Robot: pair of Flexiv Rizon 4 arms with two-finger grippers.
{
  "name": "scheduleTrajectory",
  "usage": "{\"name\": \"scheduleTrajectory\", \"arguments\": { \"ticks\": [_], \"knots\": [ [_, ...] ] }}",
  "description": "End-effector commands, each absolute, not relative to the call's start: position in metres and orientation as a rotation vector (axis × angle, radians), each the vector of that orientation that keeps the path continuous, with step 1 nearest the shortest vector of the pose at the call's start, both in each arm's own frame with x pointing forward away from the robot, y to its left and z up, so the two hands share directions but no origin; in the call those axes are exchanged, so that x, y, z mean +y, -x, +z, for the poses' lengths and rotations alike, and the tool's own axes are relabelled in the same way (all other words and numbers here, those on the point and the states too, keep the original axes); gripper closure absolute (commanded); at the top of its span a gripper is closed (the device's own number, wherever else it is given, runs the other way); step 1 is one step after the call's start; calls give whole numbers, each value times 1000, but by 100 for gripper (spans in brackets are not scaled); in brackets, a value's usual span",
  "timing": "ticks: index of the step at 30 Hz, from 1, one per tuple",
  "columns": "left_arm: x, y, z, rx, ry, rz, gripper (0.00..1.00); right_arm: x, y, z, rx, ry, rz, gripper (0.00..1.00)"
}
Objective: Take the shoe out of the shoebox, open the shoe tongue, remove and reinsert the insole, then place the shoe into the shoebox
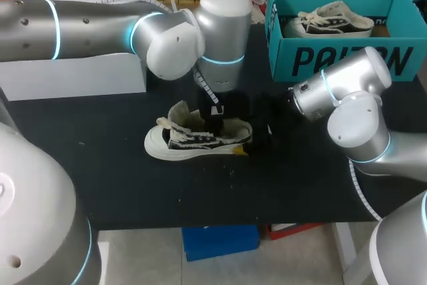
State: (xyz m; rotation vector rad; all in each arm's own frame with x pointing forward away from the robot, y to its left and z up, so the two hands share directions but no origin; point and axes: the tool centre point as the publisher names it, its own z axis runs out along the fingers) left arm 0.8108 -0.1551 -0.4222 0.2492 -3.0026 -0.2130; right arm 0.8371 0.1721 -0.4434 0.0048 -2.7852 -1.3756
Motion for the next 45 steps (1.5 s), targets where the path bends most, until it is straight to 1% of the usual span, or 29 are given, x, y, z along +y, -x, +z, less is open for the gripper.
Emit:
{"name": "scheduleTrajectory", "arguments": {
  "ticks": [1, 5, 10, 13, 14, 15, 16, 18, 20, 24, 27, 35, 41, 42, 43, 44, 45],
  "knots": [
    [-146, -808, -441, -3073, -252, -317, 80, 171, -839, -447, -2787, -1, -1372, 100],
    [-141, -809, -445, -3160, -246, -405, 82, 171, -839, -447, -2787, -1, -1372, 100],
    [-135, -812, -451, -3254, -254, -512, 82, 171, -839, -447, -2787, -1, -1372, 100],
    [-130, -815, -452, -3315, -269, -558, 79, 171, -839, -447, -2787, -1, -1372, 100],
    [-128, -816, -451, -3334, -280, -567, 81, 171, -839, -447, -2787, -1, -1372, 100],
    [-127, -817, -451, -3352, -285, -566, 85, 171, -839, -447, -2787, -1, -1372, 100],
    [-125, -819, -450, -3372, -303, -570, 86, 171, -839, -447, -2787, -1, -1372, 100],
    [-121, -822, -448, -3406, -314, -563, 84, 171, -839, -447, -2787, -1, -1372, 100],
    [-118, -826, -448, -3433, -311, -537, 79, 171, -839, -447, -2787, -1, -1372, 100],
    [-112, -836, -447, -3483, -324, -505, 79, 171, -839, -447, -2787, -1, -1372, 100],
    [-109, -844, -448, -3511, -326, -485, 71, 171, -839, -447, -2787, -1, -1372, 100],
    [-109, -861, -450, -3570, -322, -383, 72, 171, -839, -447, -2787, -1, -1372, 100],
    [-112, -866, -452, -3591, -308, -294, 78, 171, -839, -447, -2787, -1, -1372, 100],
    [-113, -866, -453, -3586, -300, -282, 81, 171, -839, -447, -2787, -1, -1372, 100],
    [-113, -866, -454, -3586, -299, -279, 88, 171, -839, -447, -2787, -1, -1372, 100],
    [-113, -866, -454, -3583, -294, -264, 100, 171, -839, -447, -2787, -1, -1372, 100],
    [-114, -866, -454, -3581, -291, -259, 100, 171, -839, -447, -2787, -1, -1372, 100]
  ]
}}
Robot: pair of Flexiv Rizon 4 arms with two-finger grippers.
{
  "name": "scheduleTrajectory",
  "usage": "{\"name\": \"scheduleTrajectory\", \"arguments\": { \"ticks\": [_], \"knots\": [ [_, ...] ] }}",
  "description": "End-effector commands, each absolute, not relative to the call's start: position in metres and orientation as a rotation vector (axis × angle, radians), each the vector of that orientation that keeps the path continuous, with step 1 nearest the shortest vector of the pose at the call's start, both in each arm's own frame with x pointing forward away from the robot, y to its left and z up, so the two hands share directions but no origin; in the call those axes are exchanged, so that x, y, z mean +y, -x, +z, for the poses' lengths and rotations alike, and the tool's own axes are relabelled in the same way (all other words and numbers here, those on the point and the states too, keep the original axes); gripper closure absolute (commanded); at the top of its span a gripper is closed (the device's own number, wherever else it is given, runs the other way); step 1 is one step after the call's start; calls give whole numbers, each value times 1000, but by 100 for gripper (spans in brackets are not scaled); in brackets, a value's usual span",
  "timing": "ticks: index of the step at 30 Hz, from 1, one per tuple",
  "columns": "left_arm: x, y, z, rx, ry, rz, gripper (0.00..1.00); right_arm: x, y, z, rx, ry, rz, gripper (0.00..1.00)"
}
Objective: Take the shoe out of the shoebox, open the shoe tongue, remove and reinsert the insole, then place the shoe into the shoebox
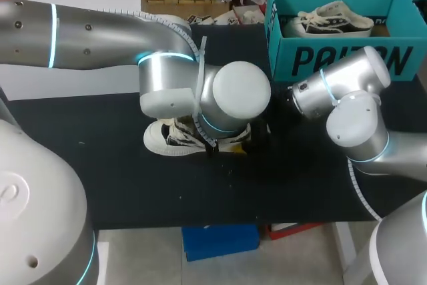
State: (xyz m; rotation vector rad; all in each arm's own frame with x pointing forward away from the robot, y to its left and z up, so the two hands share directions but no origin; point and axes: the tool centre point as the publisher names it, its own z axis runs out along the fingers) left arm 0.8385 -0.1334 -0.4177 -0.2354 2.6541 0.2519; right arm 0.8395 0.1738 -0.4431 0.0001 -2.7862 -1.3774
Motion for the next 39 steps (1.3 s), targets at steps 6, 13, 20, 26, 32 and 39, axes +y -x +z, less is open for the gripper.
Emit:
{"name": "scheduleTrajectory", "arguments": {
  "ticks": [6, 13, 20, 26, 32, 39],
  "knots": [
    [-117, -860, -451, 2724, 166, 170, 100, 171, -839, -447, -2787, -1, -1372, 100],
    [-122, -844, -435, 2837, 111, 60, 100, 171, -839, -447, -2787, -1, -1372, 100],
    [-126, -828, -416, 2939, 127, -92, 100, 171, -839, -447, -2787, -1, -1372, 100],
    [-129, -824, -399, 2977, 144, -174, 100, 171, -839, -447, -2787, -1, -1372, 100],
    [-129, -822, -381, 2978, 141, -220, 100, 171, -839, -447, -2787, -1, -1372, 100],
    [-130, -822, -370, 2975, 136, -273, 100, 171, -839, -447, -2787, -1, -1372, 100]
  ]
}}
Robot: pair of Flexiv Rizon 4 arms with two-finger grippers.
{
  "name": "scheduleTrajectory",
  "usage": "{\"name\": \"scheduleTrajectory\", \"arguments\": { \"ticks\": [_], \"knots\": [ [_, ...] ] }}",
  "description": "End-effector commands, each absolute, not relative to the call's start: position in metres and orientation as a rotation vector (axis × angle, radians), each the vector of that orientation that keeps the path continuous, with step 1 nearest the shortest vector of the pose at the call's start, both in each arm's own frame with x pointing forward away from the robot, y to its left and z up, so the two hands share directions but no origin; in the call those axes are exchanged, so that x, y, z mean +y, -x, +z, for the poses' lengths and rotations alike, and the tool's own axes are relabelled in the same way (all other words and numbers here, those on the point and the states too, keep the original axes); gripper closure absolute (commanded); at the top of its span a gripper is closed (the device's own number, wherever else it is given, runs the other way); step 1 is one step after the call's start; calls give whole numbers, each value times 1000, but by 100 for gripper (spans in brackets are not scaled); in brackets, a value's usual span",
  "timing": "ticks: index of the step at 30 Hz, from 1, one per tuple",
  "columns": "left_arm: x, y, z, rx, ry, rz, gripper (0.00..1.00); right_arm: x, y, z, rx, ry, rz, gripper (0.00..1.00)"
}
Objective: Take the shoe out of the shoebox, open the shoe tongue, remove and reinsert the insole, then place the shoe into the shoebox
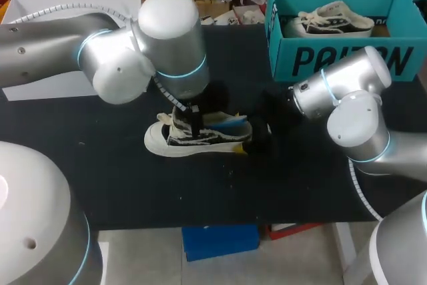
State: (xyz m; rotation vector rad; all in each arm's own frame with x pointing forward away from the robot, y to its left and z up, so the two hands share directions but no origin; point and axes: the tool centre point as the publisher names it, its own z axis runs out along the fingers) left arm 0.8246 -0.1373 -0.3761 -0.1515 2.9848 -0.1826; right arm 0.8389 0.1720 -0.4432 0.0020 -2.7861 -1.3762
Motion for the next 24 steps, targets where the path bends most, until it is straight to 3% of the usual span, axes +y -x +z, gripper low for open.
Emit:
{"name": "scheduleTrajectory", "arguments": {
  "ticks": [1, 8, 9, 10, 17, 24],
  "knots": [
    [-131, -821, -369, 2976, 129, -286, 100, 171, -839, -447, -2787, -1, -1372, 100],
    [-146, -823, -371, 2977, 97, -291, 100, 171, -839, -447, -2787, -1, -1372, 100],
    [-147, -824, -371, 2976, 95, -293, 85, 171, -839, -447, -2787, -1, -1372, 100],
    [-149, -826, -372, 2973, 88, -294, 58, 171, -839, -447, -2787, -1, -1372, 100],
    [-158, -834, -369, 2921, 51, -323, 57, 171, -839, -447, -2787, -1, -1372, 100],
    [-169, -840, -369, 2897, -30, -369, 64, 171, -839, -447, -2787, -1, -1372, 100]
  ]
}}
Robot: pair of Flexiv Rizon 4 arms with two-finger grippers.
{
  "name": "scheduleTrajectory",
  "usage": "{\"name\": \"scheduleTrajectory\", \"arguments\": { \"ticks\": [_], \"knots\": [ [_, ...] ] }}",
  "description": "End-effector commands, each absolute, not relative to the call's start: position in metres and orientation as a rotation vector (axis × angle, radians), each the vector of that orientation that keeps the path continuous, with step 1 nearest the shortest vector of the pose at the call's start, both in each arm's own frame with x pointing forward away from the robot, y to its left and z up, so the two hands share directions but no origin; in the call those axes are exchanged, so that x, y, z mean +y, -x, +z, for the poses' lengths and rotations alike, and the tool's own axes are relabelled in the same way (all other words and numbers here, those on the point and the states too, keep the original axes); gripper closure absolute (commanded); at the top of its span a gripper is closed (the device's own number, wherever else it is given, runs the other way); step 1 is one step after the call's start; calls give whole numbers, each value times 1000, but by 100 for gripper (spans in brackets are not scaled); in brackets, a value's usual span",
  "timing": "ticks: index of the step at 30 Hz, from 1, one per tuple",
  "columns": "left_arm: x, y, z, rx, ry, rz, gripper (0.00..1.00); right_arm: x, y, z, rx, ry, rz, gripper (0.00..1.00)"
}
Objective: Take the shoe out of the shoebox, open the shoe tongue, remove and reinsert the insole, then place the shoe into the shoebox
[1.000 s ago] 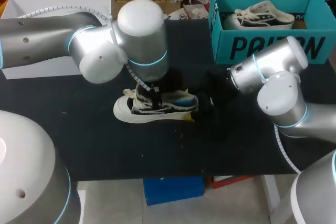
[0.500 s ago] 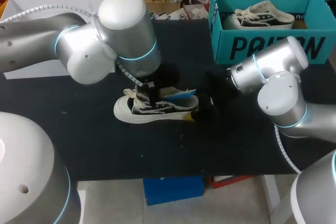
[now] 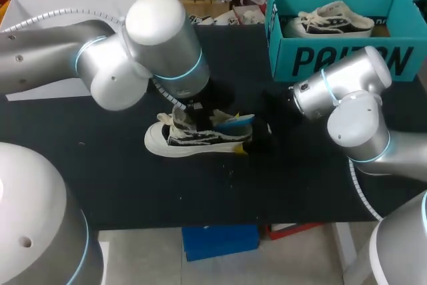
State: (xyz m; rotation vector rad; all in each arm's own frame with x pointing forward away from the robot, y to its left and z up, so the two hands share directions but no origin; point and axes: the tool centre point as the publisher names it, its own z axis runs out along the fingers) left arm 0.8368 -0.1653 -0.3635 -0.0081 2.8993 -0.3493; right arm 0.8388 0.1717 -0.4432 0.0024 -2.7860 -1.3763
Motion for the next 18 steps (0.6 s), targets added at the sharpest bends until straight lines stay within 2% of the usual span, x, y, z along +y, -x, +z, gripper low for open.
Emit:
{"name": "scheduleTrajectory", "arguments": {
  "ticks": [1, 18],
  "knots": [
    [-172, -840, -370, 2895, -45, -368, 64, 171, -839, -447, -2787, -1, -1372, 100],
    [-199, -850, -376, 2879, -138, -445, 65, 171, -839, -447, -2787, -1, -1372, 100]
  ]
}}
